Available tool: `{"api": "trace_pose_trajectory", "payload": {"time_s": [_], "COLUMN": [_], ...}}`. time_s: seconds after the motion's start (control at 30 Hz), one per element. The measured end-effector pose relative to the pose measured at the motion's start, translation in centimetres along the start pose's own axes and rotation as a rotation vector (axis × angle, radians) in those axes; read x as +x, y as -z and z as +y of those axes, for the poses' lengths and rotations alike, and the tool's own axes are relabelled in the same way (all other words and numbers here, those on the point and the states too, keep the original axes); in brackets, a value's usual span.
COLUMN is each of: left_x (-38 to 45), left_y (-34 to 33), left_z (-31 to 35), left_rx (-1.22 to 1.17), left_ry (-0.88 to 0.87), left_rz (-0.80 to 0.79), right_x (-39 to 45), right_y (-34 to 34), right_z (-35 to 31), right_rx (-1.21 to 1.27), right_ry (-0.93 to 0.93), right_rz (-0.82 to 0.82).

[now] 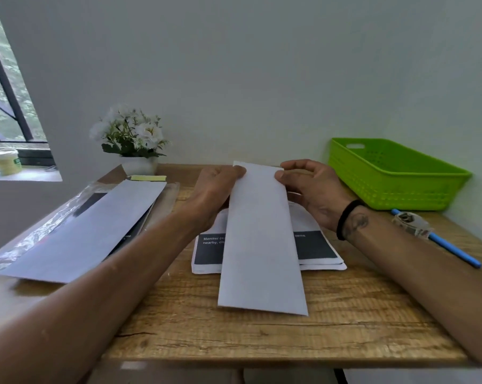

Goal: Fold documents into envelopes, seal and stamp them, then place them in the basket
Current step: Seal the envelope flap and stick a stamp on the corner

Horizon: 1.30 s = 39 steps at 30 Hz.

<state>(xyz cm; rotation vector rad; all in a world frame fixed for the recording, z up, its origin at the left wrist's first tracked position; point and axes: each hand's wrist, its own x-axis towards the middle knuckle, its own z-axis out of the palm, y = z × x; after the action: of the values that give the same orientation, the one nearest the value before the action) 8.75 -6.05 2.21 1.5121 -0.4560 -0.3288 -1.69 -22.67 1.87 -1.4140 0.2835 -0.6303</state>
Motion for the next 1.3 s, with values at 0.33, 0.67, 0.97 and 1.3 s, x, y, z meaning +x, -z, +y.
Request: {"api": "trace_pose_trajectory", "payload": {"time_s": [0.33, 0.67, 0.97, 1.3], "left_x": [0.0, 0.7, 0.9, 0.6], "left_y": [0.4, 0.0, 0.1, 0.1], "left_z": [-1.0, -2.9, -2.9, -2.6], "left_rx": [0.833, 1.064, 1.192, 1.215], "left_ry": [-0.683, -0.397, -0.304, -0.303], "left_rz": [-0.017, -0.335, -0.388, -0.41], "right_x": [1.4, 1.3, 0.7, -6.2], "right_y": [1.5, 2.0, 2.1, 5.8], "right_z": [1.0, 1.2, 1.0, -3.3], "right_rx": [-0.202, -0.328, -0.646, -1.149], "right_ry": [0.063, 0.126, 0.273, 0.499], "right_rz": [0.11, 0.036, 0.144, 0.281]}}
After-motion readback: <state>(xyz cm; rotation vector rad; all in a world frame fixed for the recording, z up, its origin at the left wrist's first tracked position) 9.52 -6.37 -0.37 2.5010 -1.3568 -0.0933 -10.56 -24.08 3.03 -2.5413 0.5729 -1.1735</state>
